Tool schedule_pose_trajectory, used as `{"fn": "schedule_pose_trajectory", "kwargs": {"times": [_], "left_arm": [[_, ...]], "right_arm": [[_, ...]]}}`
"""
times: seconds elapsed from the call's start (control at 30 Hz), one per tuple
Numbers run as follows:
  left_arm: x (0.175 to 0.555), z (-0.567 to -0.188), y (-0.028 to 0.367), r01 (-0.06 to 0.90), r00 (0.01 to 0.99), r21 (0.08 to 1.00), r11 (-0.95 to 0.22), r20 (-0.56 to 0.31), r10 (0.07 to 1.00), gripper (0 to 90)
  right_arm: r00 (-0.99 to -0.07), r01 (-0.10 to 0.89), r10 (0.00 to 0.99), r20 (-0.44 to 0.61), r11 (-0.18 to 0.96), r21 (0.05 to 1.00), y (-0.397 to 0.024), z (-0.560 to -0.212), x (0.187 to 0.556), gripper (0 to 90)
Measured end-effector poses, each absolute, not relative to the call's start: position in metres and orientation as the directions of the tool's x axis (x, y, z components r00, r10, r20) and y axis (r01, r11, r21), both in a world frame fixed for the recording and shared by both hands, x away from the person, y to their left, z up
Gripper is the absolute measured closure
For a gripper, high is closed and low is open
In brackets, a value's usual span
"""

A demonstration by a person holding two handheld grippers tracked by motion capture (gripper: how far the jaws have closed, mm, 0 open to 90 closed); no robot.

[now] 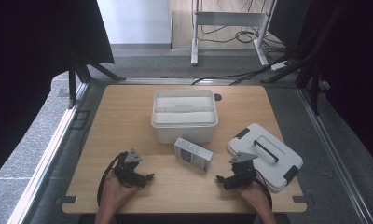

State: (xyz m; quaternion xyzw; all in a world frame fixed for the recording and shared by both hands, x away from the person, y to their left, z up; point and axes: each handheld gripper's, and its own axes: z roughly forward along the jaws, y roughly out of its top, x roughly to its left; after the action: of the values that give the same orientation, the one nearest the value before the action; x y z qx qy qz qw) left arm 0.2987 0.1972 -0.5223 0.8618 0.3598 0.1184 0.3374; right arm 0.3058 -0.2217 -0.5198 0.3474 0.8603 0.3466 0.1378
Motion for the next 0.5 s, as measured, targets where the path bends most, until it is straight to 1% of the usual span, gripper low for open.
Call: {"fn": "schedule_pose_trajectory", "kwargs": {"times": [0.5], "left_arm": [[0.2994, -0.5224, 0.1963, 0.542, 0.714, 0.664, -0.516, -0.039, 0.699, 0.0]], "right_arm": [[-0.721, 0.503, 0.693, 0.005, 0.518, 0.692, -0.2217, -0.5198, 0.3057, 0.0]]}}
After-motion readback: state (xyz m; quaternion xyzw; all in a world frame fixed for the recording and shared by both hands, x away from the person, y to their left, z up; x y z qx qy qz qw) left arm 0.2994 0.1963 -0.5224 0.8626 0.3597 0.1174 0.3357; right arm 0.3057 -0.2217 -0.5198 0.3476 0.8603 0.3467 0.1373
